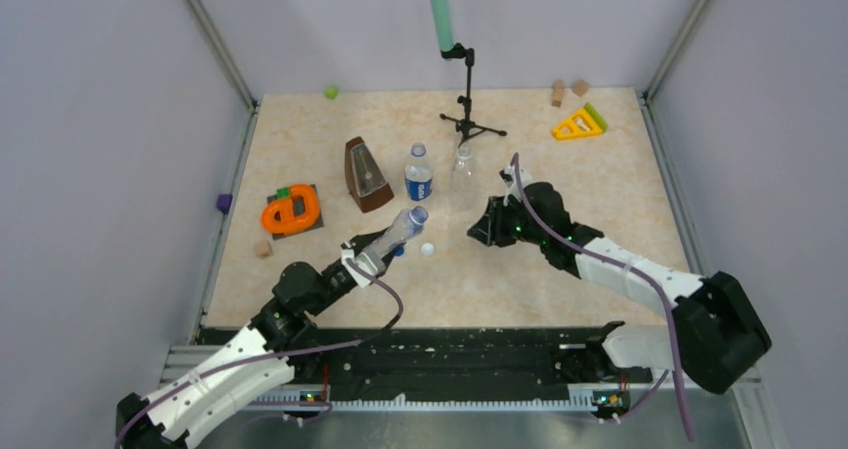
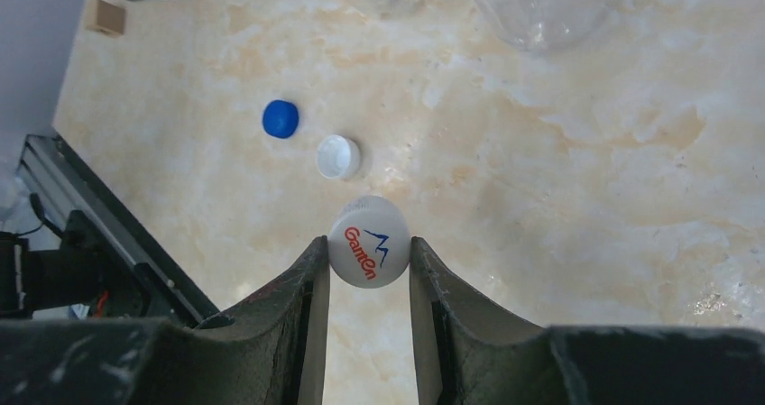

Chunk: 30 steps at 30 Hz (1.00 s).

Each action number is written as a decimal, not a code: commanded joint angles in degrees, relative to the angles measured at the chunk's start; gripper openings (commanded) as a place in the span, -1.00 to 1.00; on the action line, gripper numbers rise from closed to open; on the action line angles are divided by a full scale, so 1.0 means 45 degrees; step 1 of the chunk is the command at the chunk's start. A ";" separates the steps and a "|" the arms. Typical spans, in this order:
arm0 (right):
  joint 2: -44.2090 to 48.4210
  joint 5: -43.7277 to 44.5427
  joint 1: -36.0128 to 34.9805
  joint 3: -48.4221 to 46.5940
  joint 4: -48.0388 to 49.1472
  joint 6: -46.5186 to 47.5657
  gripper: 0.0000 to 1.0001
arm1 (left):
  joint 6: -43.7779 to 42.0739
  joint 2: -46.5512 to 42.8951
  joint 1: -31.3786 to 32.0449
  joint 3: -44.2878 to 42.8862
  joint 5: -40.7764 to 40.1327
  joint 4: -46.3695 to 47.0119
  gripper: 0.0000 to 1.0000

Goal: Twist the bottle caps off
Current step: Place the bottle cap at the center of the board.

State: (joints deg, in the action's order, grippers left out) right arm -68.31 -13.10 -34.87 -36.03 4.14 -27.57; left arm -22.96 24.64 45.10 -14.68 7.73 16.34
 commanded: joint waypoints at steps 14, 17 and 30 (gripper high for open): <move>-0.1414 0.2221 -0.1452 -0.0179 0.0259 0.2260 -1.00 | 0.0512 0.0300 -0.0003 -0.0065 -0.0806 0.1149 -1.00; -0.1451 0.2365 -0.1697 -0.0034 0.0588 0.2585 -1.00 | 0.0565 0.0398 -0.0003 -0.0321 -0.0777 0.0867 -1.00; -0.3245 0.3248 -0.2379 -0.0656 0.0881 0.2987 -0.83 | 0.0813 -0.0019 -0.0003 -0.0224 -0.0991 0.0540 -1.00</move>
State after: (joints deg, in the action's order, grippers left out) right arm -81.67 0.01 -44.84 -36.42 5.45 -15.03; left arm -20.62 25.93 45.08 -14.59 4.47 17.50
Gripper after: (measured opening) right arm 0.324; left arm 0.402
